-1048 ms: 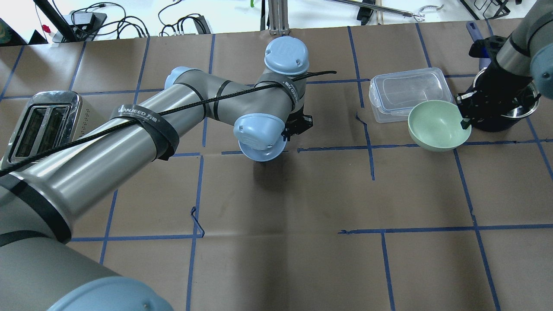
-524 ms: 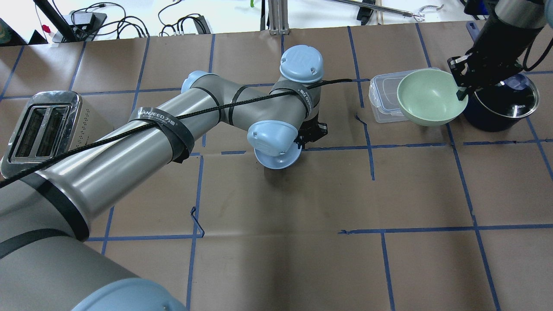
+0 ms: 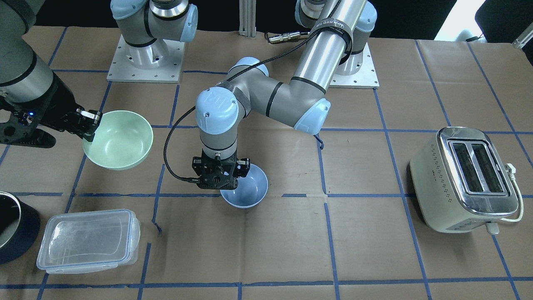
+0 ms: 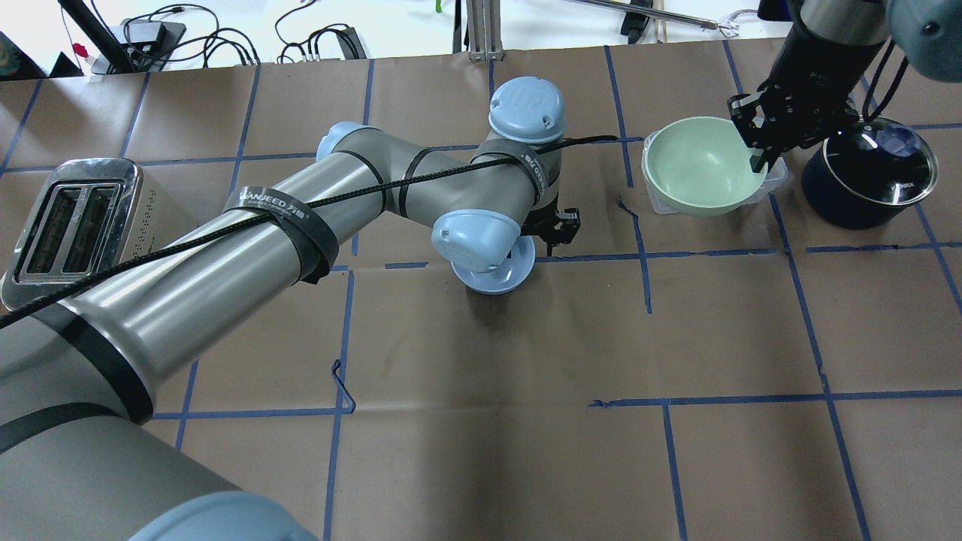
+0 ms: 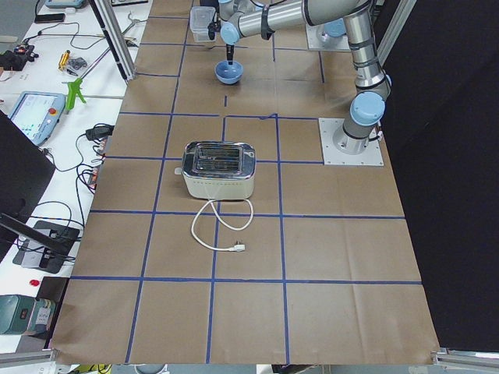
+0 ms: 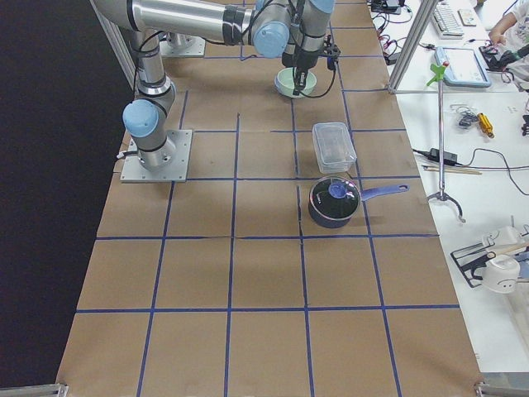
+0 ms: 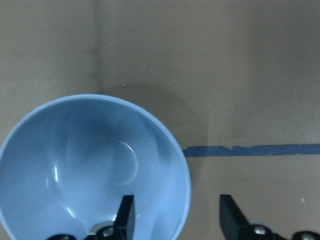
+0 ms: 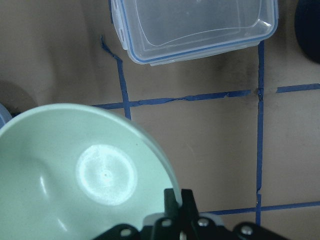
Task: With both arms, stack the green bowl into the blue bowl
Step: 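Release the blue bowl with the left gripper while the right carries the green bowl over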
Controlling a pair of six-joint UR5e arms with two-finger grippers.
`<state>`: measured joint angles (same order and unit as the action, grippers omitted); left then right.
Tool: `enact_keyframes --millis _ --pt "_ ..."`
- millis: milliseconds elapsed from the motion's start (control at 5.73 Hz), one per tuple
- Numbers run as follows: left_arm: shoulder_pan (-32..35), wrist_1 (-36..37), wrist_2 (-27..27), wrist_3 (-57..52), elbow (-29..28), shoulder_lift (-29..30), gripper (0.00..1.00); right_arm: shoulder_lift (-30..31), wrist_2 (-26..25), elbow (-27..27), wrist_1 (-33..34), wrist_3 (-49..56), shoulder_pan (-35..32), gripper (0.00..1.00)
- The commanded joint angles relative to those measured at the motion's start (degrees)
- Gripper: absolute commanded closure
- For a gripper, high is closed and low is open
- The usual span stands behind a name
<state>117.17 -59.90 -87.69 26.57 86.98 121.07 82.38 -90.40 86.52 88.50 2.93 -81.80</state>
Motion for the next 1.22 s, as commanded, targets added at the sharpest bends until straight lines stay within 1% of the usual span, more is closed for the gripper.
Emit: enact_keyframes --millis 0,175,349,524,698,873,1048 --pt "-1.8 -0.7 1.5 -1.0 -0.5 -6.9 0.02 0.0 0.0 0.1 0.0 -0.2 -0.2 0.93" --pt "-5.5 -4.4 1.7 -3.5 0.6 -12.2 0.02 0.0 0.0 0.1 0.0 -0.2 -0.2 0.93" --pt "-7.5 -10.5 1.3 -7.1 0.2 -16.9 0.02 0.1 0.2 0.1 0.0 -0.4 -0.4 0.93" --pt "-11.2 -17.9 1.6 -7.3 -0.1 -21.2 0.02 -0.1 0.3 0.1 0.5 -1.1 -0.6 0.93" --pt "-13.5 -21.5 1.6 -7.7 0.6 -23.9 0.02 -0.5 0.2 0.1 0.8 -4.5 -2.1 0.94" --pt "-15.7 -23.5 0.8 -11.9 0.0 -25.5 0.02 -0.8 0.1 0.1 2.7 -7.9 -5.3 0.94" --pt "-21.2 -26.0 0.9 -18.2 1.3 -28.5 0.02 -2.4 0.2 0.1 4.9 -13.5 -8.6 0.94"
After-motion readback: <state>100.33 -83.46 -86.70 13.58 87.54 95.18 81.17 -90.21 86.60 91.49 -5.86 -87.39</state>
